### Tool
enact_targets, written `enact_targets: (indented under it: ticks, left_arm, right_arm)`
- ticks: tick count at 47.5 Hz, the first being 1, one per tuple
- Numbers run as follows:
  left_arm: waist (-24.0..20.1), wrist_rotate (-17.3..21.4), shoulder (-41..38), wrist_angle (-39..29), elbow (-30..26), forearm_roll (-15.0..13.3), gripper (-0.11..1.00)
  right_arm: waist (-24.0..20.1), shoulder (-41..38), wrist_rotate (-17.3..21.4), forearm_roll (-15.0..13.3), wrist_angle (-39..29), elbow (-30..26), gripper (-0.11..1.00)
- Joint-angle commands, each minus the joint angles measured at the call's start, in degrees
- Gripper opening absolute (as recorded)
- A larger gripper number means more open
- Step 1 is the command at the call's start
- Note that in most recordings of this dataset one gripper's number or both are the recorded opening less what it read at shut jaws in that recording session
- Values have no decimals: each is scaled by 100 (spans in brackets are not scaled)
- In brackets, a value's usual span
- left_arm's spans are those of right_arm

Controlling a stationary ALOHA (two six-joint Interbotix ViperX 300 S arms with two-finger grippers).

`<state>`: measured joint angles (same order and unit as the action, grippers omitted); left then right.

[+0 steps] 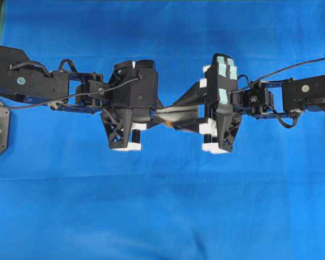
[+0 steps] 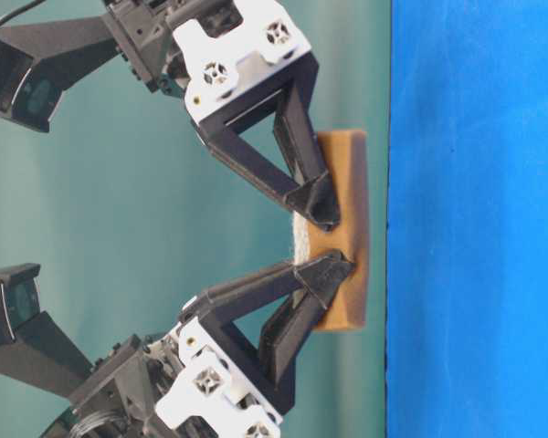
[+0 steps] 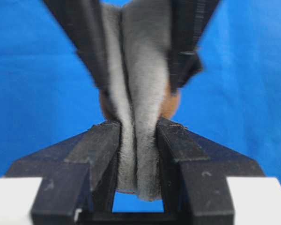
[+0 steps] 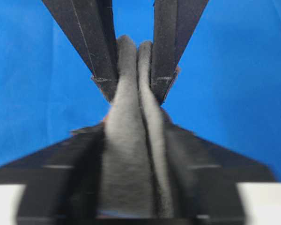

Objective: Hand over the sponge with the left arm and wipe it with the right arm.
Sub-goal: 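Open the left gripper and pull it back, leaving sponge in right, then rub the held sponge back and forth on the table with the right gripper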

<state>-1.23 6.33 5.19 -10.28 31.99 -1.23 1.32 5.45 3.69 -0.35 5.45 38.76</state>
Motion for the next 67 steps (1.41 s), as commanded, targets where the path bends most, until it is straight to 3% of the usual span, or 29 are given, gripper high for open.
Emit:
enact_targets:
  ticks: [1,4,18,27,31,51,67]
  left_arm:
    - [18,9,97,26,-114,9,17]
    - [18,9,97,26,-114,9,17]
    - [18,0,132,176,-79,0,19]
    - [18,-18,343,193,53,0,73]
    - [18,-26,589,185,229,0,88]
    - [123,-79,2162,325,1424,-9,86]
    - [123,-53,2338,475,1591,-9,86]
  right_arm:
    - [-9,53,-9,-18,44,-114,33]
    - [-9,53,-9,-18,35,-114,23]
    - [-9,53,-9,-18,26,-114,23]
    - [-9,88,-9,-18,18,-70,23]
    - [-9,123,-9,-18,26,-35,23]
    - [-9,176,-26,-44,53,35,23]
    - [-9,79,0,-44,123,79,23]
